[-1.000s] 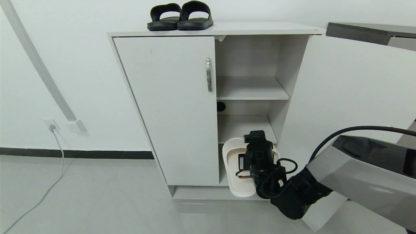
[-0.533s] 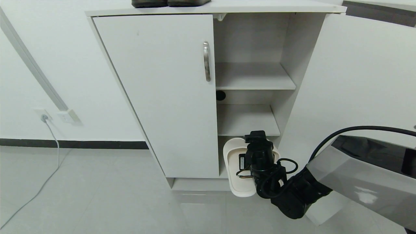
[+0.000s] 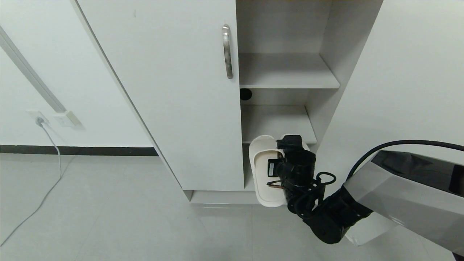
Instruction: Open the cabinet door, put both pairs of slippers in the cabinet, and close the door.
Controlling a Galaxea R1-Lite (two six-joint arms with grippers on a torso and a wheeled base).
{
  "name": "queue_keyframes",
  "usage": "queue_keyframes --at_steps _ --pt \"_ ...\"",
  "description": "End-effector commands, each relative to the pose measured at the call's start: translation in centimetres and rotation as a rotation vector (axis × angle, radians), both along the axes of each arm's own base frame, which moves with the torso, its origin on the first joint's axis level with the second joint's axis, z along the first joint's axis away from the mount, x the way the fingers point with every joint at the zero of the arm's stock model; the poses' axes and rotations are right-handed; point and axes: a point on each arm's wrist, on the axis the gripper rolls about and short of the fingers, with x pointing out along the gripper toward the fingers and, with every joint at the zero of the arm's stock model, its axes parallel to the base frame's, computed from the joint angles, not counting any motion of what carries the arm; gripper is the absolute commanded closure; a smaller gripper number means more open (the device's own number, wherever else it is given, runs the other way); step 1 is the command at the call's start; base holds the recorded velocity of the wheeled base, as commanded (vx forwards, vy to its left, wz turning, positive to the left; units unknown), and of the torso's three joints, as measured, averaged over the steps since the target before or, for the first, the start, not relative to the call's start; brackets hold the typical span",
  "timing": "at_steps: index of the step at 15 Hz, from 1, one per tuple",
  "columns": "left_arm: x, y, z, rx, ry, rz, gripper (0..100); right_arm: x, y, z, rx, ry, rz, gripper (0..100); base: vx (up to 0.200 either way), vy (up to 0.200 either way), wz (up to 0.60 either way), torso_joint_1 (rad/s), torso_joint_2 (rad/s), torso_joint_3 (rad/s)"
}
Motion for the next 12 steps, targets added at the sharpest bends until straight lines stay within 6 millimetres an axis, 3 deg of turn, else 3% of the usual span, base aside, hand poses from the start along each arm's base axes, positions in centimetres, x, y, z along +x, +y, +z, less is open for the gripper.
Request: queue_keyframes --at_steps 1,6,12 --pt "0.0 0.0 0.0 -0.001 0.000 0.000 100 -0.3 -0.5 0.0 -0.039 -0.034 -0.004 100 0.000 0.000 0.00 0.000 0.00 0.000" --pt "0.0 0.0 0.0 -0.001 0.000 0.000 100 0.3 -0.8 -1.3 -0.059 -0.013 -0.017 100 0.000 0.000 0.00 0.000 0.00 0.000" --pt "0.0 0.0 0.0 -0.001 0.000 0.000 100 0.5 -0.7 -1.4 -0.054 -0.015 -0.017 100 0.200 0.000 0.00 0.003 0.00 0.001"
